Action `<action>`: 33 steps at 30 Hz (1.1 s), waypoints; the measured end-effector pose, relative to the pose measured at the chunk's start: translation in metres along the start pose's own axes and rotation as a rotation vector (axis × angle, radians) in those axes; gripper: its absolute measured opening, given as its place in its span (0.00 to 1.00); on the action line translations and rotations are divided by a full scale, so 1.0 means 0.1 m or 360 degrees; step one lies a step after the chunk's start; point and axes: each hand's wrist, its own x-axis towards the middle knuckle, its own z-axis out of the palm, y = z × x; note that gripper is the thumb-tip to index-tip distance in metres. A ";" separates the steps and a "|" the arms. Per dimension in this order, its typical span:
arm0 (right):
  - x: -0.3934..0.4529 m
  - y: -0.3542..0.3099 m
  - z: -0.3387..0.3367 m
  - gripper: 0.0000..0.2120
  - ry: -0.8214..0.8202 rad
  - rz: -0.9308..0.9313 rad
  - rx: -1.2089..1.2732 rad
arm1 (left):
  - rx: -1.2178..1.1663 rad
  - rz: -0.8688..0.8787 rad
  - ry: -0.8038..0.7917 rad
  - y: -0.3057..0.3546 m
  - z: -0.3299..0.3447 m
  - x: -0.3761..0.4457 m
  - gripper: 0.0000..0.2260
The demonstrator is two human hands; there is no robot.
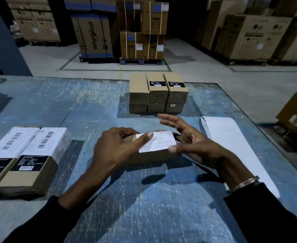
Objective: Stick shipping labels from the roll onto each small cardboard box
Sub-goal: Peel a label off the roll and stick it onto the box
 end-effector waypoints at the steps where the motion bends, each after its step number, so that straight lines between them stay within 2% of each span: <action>1: 0.02 -0.01 0.00 0.33 0.0094 0.0036 0.0075 | 0.0001 -0.0024 -0.0010 0.01 0.00 0.00 0.27; 4: 0.11 0.02 0.02 0.25 0.0464 0.0161 0.0143 | 0.0020 -0.0066 -0.0044 0.04 -0.01 0.00 0.26; 7: 0.15 0.05 0.11 0.19 0.0631 0.0268 0.0041 | -0.0117 -0.0088 -0.0097 0.01 -0.02 0.02 0.26; 10: 0.14 0.07 0.15 0.17 0.0623 0.0296 0.0067 | -0.0361 -0.0097 -0.0121 0.00 -0.03 0.03 0.19; 14: 0.14 0.07 0.10 0.19 0.0527 0.0287 0.0217 | -0.0592 -0.0003 -0.0150 0.03 -0.02 -0.01 0.11; 22: 0.08 0.07 -0.05 0.24 0.0211 0.0282 0.0046 | -0.0569 0.0146 -0.0175 -0.01 -0.04 0.00 0.16; 26: 0.08 0.05 0.01 0.21 0.0280 0.0327 0.0255 | -0.0528 0.0161 -0.0187 -0.04 -0.04 0.03 0.16; 30: 0.13 0.08 0.03 0.17 0.0388 0.0298 0.0186 | -0.0539 0.0169 -0.0199 -0.04 -0.05 0.04 0.16; 33: 0.12 0.07 0.03 0.15 0.0357 0.0263 0.0105 | -0.0511 0.0196 -0.0246 -0.04 -0.07 0.05 0.16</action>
